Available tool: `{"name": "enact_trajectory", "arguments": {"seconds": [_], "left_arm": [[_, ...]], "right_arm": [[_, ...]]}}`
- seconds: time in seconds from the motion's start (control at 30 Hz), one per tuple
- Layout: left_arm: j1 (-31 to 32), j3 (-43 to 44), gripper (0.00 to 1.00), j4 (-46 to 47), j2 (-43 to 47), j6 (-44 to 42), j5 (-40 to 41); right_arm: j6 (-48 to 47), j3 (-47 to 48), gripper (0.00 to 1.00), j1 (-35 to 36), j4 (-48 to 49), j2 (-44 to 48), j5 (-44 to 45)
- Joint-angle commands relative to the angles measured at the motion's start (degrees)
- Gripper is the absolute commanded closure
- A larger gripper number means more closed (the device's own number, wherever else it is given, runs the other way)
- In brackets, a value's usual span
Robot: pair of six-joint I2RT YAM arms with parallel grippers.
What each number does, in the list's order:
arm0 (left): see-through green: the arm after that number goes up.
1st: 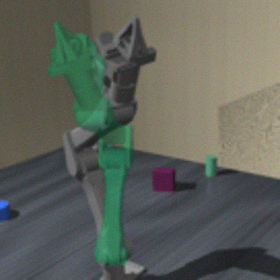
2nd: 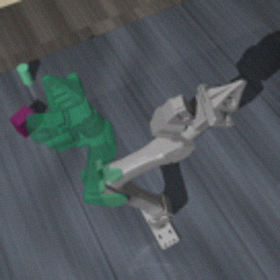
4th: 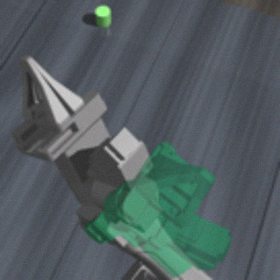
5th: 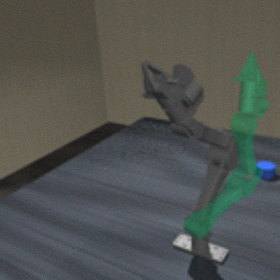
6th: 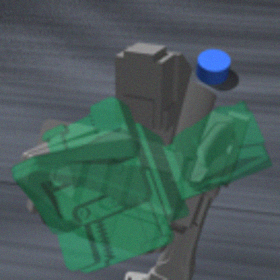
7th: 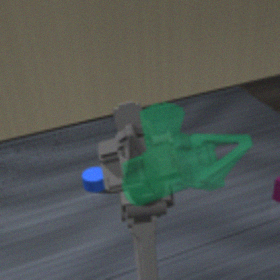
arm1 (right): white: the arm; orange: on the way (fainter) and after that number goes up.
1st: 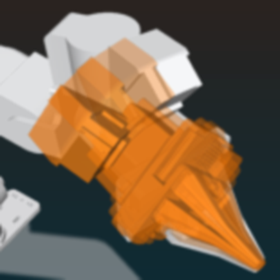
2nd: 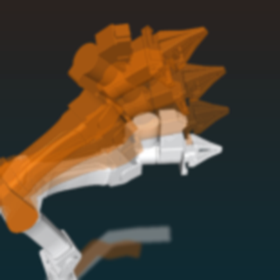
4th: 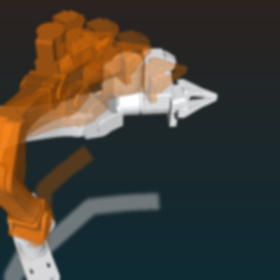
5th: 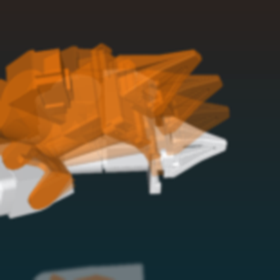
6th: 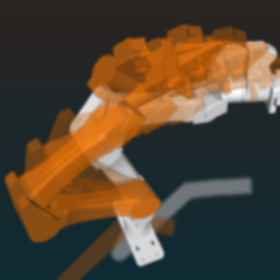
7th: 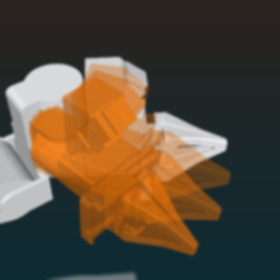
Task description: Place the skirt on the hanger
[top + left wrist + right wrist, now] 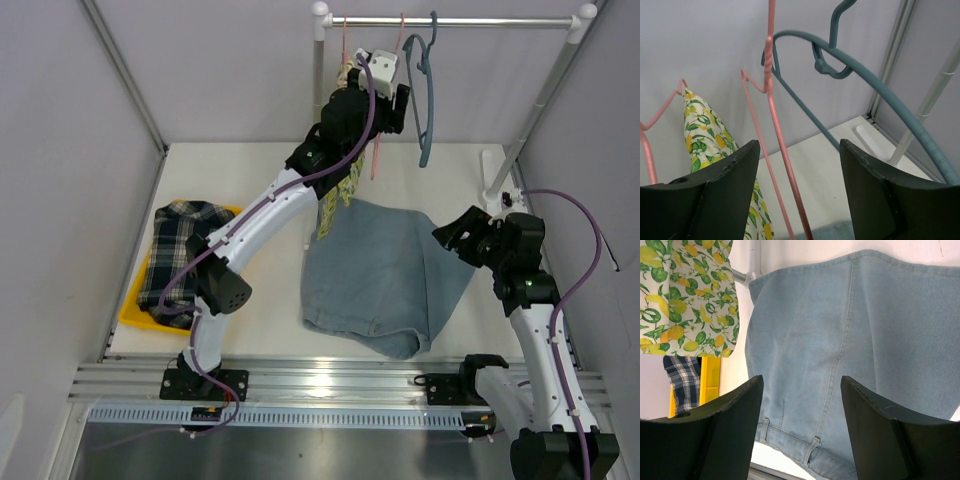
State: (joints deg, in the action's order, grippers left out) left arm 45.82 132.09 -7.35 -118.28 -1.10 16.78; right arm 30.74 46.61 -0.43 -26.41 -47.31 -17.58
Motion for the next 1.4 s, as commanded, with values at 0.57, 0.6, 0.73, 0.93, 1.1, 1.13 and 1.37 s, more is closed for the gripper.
{"name": "enact_trajectory", "arguments": {"seconds": [0.57, 0.6, 0.73, 0.93, 1.1, 1.13, 1.37], "left_arm": [[-1.53, 3.87, 0.37, 0.32, -0.37, 0.31, -0.34], [-1.44, 3.87, 0.36, 0.32, -0.37, 0.31, -0.25], [-1.44, 3.79, 0.36, 0.41, -0.37, 0.58, -0.08], [-1.44, 4.66, 0.36, 0.68, -1.69, 2.86, -1.48], [-1.44, 5.19, 0.37, 0.06, -3.88, 4.70, -2.01], [-1.44, 5.37, 0.37, 0.15, -4.06, 4.97, -2.01], [-1.44, 5.81, 0.41, 1.11, -5.65, 7.61, -2.10]], "right_arm": [[-2.35, -0.20, 0.36, 0.25, 0.84, 2.13, -0.96], [-2.44, -0.29, 0.36, 0.25, 0.84, 2.13, -0.96], [-2.70, -0.47, 0.36, 0.25, 0.49, 2.31, -0.87], [-3.14, -0.56, 0.36, 0.25, 0.05, 2.31, -0.79], [-3.23, -0.73, 0.37, 0.25, -0.04, 2.13, -1.14], [-3.32, -0.73, 0.36, 0.25, -0.04, 2.05, -1.14], [-4.11, -0.82, 0.36, 0.25, -0.48, 2.05, -1.14]]}}
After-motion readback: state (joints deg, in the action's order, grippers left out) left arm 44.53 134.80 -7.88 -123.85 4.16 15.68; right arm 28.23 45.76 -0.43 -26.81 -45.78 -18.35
